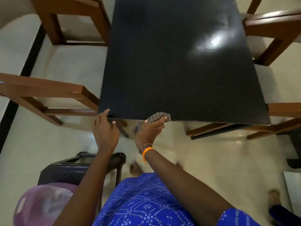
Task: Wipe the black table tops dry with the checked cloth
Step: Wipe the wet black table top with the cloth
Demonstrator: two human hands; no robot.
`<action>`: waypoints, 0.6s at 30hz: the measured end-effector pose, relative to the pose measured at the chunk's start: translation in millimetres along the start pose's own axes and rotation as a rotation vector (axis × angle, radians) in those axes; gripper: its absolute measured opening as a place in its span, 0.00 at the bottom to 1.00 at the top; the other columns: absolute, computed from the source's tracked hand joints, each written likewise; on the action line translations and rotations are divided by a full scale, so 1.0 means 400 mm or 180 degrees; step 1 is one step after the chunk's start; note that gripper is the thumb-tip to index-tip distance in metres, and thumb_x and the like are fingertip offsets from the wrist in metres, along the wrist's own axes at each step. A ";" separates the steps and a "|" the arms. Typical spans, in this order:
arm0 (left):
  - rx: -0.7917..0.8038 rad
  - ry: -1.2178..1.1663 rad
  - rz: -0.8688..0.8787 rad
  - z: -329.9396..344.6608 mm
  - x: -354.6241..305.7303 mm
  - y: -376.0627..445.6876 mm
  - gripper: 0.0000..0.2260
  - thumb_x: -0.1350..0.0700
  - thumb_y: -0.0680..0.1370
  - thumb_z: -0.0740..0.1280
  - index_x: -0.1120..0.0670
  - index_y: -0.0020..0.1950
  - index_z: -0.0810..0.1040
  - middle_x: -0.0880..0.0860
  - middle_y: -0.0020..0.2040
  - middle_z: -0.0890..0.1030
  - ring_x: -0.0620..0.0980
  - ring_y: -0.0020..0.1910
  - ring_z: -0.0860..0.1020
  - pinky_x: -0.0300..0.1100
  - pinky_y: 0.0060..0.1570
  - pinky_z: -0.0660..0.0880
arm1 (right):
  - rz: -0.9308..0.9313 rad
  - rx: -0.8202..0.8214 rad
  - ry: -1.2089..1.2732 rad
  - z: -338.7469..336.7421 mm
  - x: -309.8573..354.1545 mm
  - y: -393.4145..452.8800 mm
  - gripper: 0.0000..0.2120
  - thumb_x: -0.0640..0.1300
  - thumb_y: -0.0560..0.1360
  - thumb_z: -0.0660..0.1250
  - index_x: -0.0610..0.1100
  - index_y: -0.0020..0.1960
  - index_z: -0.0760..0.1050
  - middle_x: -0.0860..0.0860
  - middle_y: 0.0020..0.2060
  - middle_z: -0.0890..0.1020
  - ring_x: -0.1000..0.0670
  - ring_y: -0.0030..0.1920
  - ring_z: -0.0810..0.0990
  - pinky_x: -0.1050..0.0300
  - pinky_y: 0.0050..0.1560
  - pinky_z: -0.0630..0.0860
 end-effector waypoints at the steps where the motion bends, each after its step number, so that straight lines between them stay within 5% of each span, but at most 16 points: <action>1: -0.0025 0.0002 -0.0050 -0.013 0.024 0.003 0.21 0.65 0.75 0.62 0.59 0.69 0.67 0.59 0.65 0.72 0.58 0.65 0.67 0.45 0.64 0.61 | -0.0040 0.0085 -0.0061 0.020 0.011 -0.018 0.35 0.42 0.79 0.59 0.35 0.75 0.40 0.38 0.70 0.59 0.40 0.65 0.66 0.52 0.64 0.68; 7: -0.0088 -0.0171 -0.0446 -0.053 0.122 0.001 0.22 0.68 0.74 0.61 0.61 0.68 0.68 0.62 0.65 0.71 0.60 0.65 0.66 0.48 0.64 0.60 | -0.0436 0.1024 -0.0610 0.153 0.078 -0.141 0.34 0.42 0.79 0.58 0.36 0.75 0.41 0.36 0.74 0.54 0.39 0.72 0.58 0.53 0.71 0.59; 12: -0.0176 -0.0650 -0.0843 -0.072 0.185 -0.002 0.22 0.69 0.73 0.59 0.60 0.67 0.69 0.63 0.65 0.71 0.60 0.65 0.68 0.51 0.65 0.64 | -0.2100 0.2636 -0.1119 0.179 0.144 -0.175 0.31 0.38 0.77 0.60 0.39 0.76 0.50 0.36 0.68 0.65 0.37 0.65 0.68 0.43 0.66 0.66; 15: -0.0054 -0.1141 -0.1197 -0.067 0.218 -0.003 0.21 0.70 0.76 0.56 0.58 0.68 0.68 0.58 0.67 0.71 0.55 0.67 0.68 0.51 0.68 0.65 | -0.2216 0.2293 -0.0967 0.110 0.189 -0.117 0.32 0.38 0.75 0.61 0.42 0.76 0.51 0.37 0.65 0.67 0.37 0.61 0.70 0.42 0.63 0.68; 18: 0.0182 -0.1542 -0.1365 -0.048 0.217 -0.004 0.20 0.68 0.77 0.55 0.55 0.68 0.70 0.55 0.68 0.72 0.52 0.67 0.69 0.47 0.67 0.67 | -0.2355 0.1245 -0.1282 -0.012 0.181 -0.005 0.34 0.42 0.73 0.63 0.45 0.76 0.52 0.41 0.65 0.68 0.40 0.61 0.70 0.42 0.60 0.71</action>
Point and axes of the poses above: each hand's wrist, its own y-axis towards the middle knuckle, its own z-axis out of the palm, x = y × z, the point moved 3 cm from there along y, towards the middle knuckle
